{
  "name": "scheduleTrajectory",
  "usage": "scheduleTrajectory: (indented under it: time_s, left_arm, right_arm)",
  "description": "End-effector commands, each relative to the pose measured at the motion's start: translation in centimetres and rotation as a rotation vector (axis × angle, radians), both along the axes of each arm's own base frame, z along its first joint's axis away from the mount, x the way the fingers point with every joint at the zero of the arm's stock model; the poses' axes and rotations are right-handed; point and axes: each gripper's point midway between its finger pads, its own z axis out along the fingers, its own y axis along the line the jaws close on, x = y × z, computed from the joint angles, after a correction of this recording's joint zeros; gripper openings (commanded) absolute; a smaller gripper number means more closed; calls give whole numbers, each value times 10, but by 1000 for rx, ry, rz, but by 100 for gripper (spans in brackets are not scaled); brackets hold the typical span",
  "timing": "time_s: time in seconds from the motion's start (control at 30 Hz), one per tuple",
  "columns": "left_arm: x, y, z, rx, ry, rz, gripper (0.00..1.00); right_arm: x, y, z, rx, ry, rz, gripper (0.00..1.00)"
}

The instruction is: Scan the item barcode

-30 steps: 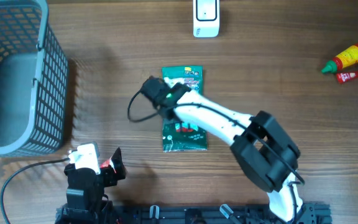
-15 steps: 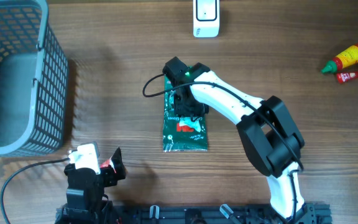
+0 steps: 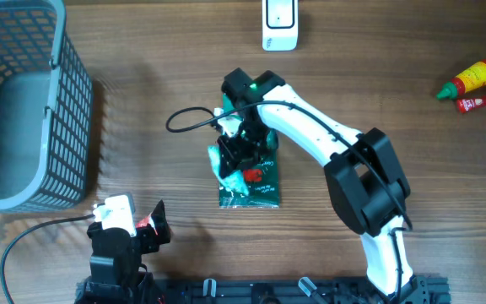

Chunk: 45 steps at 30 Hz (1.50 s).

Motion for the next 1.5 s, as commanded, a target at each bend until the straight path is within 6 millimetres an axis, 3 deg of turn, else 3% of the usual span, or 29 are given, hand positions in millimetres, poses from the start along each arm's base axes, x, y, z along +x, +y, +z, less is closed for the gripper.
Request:
scheduleTrajectory:
  time_s: [0.0,0.13,0.27,0.4,0.63,0.77,0.97,1.07,1.13,1.17,1.27,1.37,1.47]
  left_arm:
    - [0,0,0,-10,-2,3,100]
    - [0,0,0,-10,-3,3,100]
    - [0,0,0,-10,-2,3,100]
    - [0,0,0,-10,-2,3,100]
    - [0,0,0,-10,-3,3,100]
    - [0,0,0,-10,-3,3,100]
    - [0,0,0,-10,-3,3,100]
    - [0,0,0,-10,-2,3,100]
    - [0,0,0,-10,-2,3,100]
    - [0,0,0,-10,-2,3,100]
    - [0,0,0,-10,-3,3,100]
    - [0,0,0,-10,-2,3,100]
    - [0,0,0,-10,-2,3,100]
  right_arm:
    - [-10,30,79,522,49,96,5]
    - [-13,39,109,610,226,-7,5]
    - [-13,42,123,596,381,-98,4]
    - [-11,43,123,690,263,-19,4]
    - [-19,40,123,1035,-232,336,5]
    - [-19,39,120,1048,-283,376,5]
    - [-18,33,97,876,-250,387,6]
    - [-8,18,58,562,-212,355,4]
    - [2,-5,29,271,-192,295,5]
    - [0,-15,27,207,-186,308,5]
    - [-17,-24,48,236,-162,380,4]
    - [-12,-36,70,178,-259,383,5]
    - [26,-58,74,-42,-475,310,5]
